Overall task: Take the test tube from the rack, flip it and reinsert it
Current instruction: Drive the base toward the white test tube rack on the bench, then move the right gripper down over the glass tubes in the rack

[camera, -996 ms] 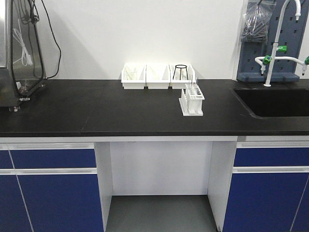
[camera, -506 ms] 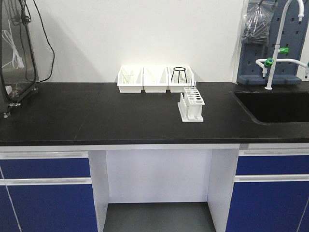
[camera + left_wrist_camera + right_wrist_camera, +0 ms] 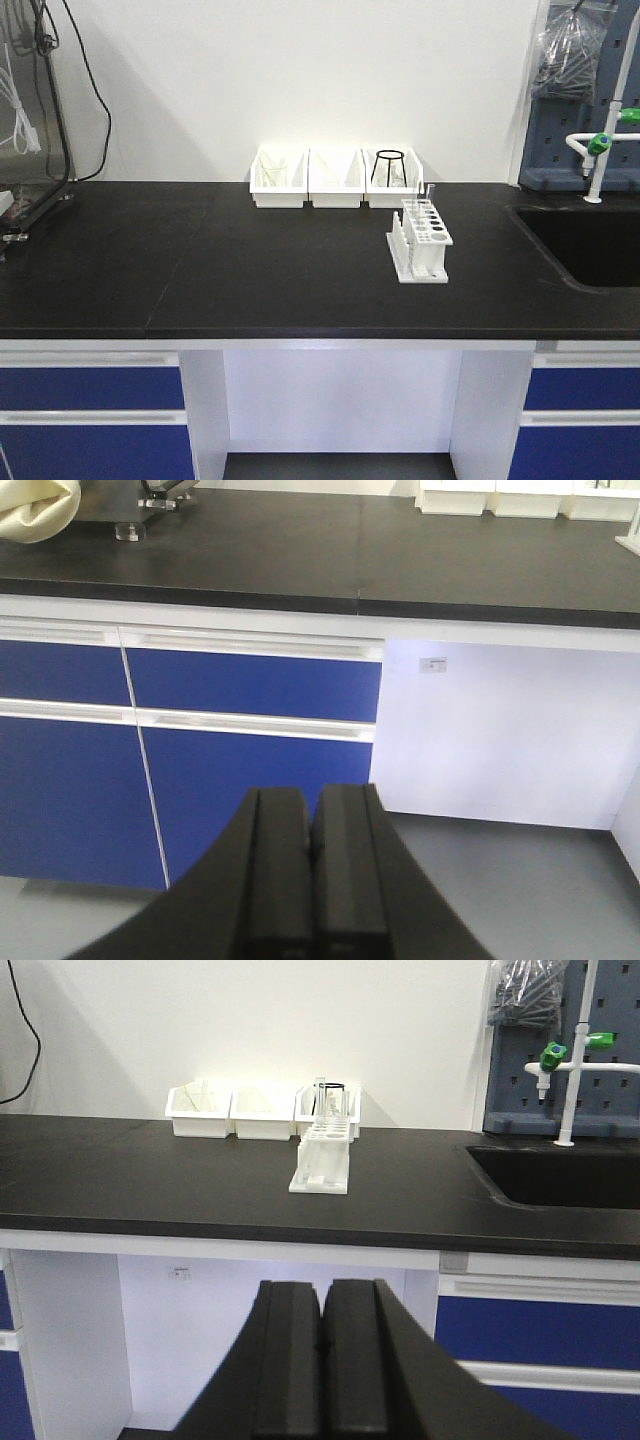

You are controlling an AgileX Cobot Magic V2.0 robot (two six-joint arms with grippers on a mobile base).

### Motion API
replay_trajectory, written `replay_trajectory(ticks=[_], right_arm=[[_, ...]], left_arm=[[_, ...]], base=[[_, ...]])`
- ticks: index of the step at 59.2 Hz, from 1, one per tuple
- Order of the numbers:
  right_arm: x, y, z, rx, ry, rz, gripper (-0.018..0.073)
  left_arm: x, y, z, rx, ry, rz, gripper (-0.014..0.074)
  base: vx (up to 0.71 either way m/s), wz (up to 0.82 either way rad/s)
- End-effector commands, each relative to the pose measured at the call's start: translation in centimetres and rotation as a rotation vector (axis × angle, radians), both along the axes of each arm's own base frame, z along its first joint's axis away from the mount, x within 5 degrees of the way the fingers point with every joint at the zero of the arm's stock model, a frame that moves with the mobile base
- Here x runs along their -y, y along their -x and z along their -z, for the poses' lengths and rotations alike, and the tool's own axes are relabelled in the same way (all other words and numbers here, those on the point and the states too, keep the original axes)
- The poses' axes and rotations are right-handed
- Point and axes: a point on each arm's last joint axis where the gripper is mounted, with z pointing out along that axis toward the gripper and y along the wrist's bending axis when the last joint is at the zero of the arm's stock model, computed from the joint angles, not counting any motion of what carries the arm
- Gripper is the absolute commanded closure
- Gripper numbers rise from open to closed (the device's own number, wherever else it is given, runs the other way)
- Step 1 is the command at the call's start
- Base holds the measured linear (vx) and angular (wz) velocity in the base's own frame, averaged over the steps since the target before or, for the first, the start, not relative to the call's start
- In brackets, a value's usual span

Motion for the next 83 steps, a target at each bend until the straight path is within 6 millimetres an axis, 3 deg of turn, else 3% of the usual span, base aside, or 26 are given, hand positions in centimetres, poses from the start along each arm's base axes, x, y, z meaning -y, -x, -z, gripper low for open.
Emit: replay_trajectory(ticks=[1,83], right_arm=[[-0.02,0.11,-0.81,0.096,0.004,0.0,0.0568],[-0.02,0.11,-0.81,0.096,0.004,0.0,0.0568]], left_arm=[[0.08,-0.07,-0.84,0.097,-0.003,0.011,0.0603],[0.08,-0.07,-0.84,0.097,-0.003,0.011,0.0603]], base=[[0.29,0.02],[0.37,-0.01]])
